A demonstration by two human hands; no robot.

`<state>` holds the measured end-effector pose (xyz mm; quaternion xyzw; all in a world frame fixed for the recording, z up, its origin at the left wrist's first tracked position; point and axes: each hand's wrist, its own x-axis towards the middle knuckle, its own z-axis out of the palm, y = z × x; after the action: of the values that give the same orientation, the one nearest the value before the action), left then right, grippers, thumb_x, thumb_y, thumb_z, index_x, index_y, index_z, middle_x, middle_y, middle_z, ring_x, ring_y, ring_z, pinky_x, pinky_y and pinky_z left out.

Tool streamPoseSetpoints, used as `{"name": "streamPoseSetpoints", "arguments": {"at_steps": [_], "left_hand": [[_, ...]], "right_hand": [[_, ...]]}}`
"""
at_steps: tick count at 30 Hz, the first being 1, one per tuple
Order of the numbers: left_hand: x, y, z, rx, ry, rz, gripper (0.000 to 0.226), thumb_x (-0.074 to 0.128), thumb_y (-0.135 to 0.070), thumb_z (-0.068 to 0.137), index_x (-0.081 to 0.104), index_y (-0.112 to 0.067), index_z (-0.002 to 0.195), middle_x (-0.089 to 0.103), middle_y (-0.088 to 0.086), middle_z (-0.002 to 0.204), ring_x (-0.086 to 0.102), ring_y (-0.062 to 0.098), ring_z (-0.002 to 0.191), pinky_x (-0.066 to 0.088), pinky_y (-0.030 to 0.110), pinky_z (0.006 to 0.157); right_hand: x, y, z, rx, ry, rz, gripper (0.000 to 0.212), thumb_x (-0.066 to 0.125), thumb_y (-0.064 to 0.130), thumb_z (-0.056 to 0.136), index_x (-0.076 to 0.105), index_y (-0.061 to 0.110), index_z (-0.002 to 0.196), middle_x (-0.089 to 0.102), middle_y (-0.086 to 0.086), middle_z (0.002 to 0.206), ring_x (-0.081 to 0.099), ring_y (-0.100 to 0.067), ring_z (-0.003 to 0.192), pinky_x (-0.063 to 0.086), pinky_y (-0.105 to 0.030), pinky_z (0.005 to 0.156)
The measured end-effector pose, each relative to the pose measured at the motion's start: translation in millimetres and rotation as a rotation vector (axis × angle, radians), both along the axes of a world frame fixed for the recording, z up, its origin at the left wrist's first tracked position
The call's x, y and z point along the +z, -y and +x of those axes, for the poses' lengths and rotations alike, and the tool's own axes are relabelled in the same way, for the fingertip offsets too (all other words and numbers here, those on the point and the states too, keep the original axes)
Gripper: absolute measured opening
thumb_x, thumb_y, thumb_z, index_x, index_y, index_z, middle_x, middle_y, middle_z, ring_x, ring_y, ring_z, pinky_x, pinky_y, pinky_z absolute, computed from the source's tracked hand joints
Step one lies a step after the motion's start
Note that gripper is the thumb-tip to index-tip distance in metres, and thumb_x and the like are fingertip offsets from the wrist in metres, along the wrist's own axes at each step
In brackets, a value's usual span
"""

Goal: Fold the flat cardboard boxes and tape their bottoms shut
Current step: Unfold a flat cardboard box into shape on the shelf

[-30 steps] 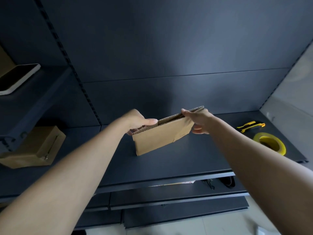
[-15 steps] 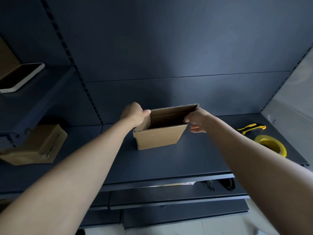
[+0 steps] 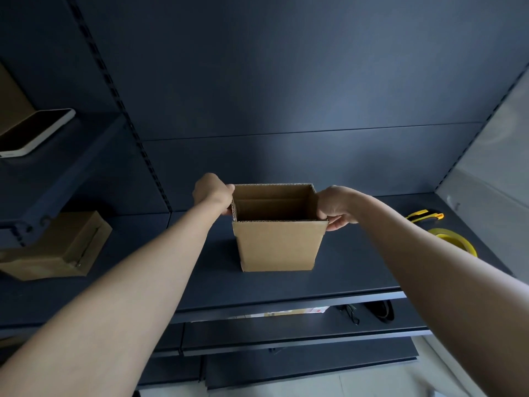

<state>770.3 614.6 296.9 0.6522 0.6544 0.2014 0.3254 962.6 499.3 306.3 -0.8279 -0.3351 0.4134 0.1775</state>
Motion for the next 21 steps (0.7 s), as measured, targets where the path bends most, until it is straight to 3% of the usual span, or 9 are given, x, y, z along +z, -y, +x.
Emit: {"name": "streamPoseSetpoints", "arguments": {"at_steps": [3, 7, 10, 14, 19, 21], "left_hand": [[0.4, 3.5, 4.8, -0.073, -0.001, -0.003, 0.021, 0.066, -0.019, 0.089, 0.062, -0.002, 0.1, 0.064, 0.012, 0.107, 0.068, 0.033, 0.085, 0.059, 0.038, 0.071], [6.0, 9.7, 9.5, -0.19, 0.034, -0.116, 0.026, 0.066, -0.009, 0.088, 0.06, 0.002, 0.111, 0.061, 0.009, 0.109, 0.07, 0.03, 0.082, 0.054, 0.027, 0.061], [7.1, 11.5, 8.9, -0.165, 0.056, -0.092, 0.02, 0.067, -0.007, 0.087, 0.062, 0.003, 0.104, 0.065, 0.012, 0.106, 0.07, 0.031, 0.083, 0.058, 0.037, 0.08], [-1.5, 11.9, 6.7, -0.171, 0.147, -0.07, 0.004, 0.068, -0.004, 0.085, 0.066, -0.003, 0.088, 0.065, 0.011, 0.107, 0.066, 0.023, 0.081, 0.059, 0.036, 0.079], [-11.5, 16.3, -0.4, -0.315, 0.141, -0.148, 0.035, 0.067, -0.001, 0.085, 0.065, -0.009, 0.119, 0.058, 0.008, 0.127, 0.058, 0.025, 0.111, 0.054, 0.032, 0.083], [-16.3, 16.5, -3.0, -0.355, 0.107, -0.18, 0.043, 0.065, -0.002, 0.087, 0.061, -0.014, 0.127, 0.053, 0.005, 0.136, 0.053, 0.023, 0.12, 0.05, 0.032, 0.092]], "right_hand": [[-4.1, 0.4, 4.8, -0.024, 0.017, 0.05, 0.032, 0.044, -0.007, 0.085, 0.064, -0.001, 0.109, 0.065, -0.01, 0.082, 0.063, -0.018, 0.067, 0.055, -0.025, 0.059], [-5.7, 2.5, 9.1, -0.016, 0.055, 0.047, 0.03, 0.043, -0.004, 0.087, 0.064, -0.002, 0.109, 0.064, -0.01, 0.08, 0.061, -0.019, 0.067, 0.055, -0.027, 0.063], [-4.5, 0.9, 8.4, 0.022, 0.084, 0.021, 0.03, 0.046, -0.003, 0.085, 0.064, -0.002, 0.109, 0.064, -0.011, 0.084, 0.062, -0.02, 0.071, 0.056, -0.029, 0.071], [-3.5, -0.6, 8.0, 0.049, 0.114, 0.002, 0.03, 0.046, -0.004, 0.086, 0.064, -0.002, 0.11, 0.065, -0.012, 0.087, 0.062, -0.022, 0.075, 0.057, -0.03, 0.074], [-5.8, 0.0, 10.2, 0.035, 0.081, 0.011, 0.032, 0.043, -0.005, 0.088, 0.063, 0.001, 0.112, 0.066, -0.012, 0.09, 0.062, -0.018, 0.07, 0.055, -0.026, 0.063], [-7.5, 0.4, 11.2, 0.022, 0.051, 0.02, 0.033, 0.042, -0.005, 0.088, 0.063, 0.002, 0.112, 0.066, -0.011, 0.089, 0.063, -0.018, 0.071, 0.054, -0.026, 0.062]]}}
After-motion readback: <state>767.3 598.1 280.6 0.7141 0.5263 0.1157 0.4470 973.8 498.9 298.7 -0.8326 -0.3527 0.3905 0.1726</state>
